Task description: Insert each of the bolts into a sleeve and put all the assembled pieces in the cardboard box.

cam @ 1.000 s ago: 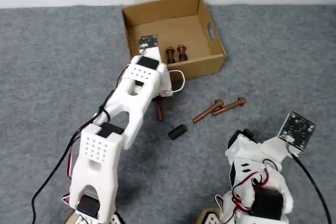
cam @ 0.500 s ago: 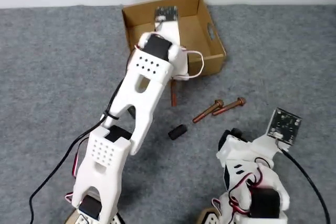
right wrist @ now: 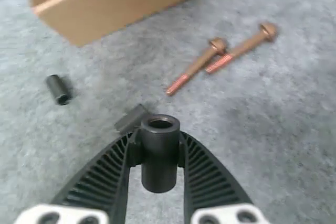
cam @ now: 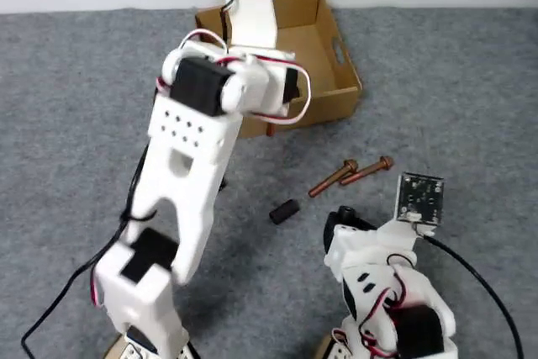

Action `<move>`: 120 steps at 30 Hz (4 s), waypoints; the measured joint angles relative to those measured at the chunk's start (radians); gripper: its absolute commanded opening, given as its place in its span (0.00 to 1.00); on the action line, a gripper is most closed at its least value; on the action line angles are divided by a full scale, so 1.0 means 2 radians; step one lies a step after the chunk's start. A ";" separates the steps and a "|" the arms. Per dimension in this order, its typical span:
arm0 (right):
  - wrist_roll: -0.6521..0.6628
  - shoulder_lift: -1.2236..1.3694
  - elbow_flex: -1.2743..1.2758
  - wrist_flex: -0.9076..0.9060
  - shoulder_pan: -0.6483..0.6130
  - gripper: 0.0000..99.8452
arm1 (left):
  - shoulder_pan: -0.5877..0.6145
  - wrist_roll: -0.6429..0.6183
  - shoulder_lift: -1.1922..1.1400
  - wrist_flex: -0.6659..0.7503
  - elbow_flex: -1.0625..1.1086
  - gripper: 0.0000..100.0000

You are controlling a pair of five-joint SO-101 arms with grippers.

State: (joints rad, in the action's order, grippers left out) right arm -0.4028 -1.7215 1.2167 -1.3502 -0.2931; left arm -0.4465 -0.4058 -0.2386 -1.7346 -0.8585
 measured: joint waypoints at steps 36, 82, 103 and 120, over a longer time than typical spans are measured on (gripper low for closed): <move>0.160 -0.046 0.022 0.091 -0.236 0.01 | -0.021 -0.071 0.796 0.333 0.891 0.00; 0.247 -0.042 0.050 0.170 -0.285 0.01 | -0.049 -0.108 0.937 0.363 0.986 0.00; 0.248 -0.041 0.050 0.170 -0.280 0.01 | -0.095 -0.047 0.940 0.215 0.985 0.23; 0.175 -0.042 0.053 0.170 -0.190 0.01 | 0.053 -0.029 0.940 0.207 0.918 0.02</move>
State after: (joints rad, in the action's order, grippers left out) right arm -0.0529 -1.8059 1.3226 -1.0096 -0.6736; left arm -0.3406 -0.4641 1.6410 -1.3203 0.9766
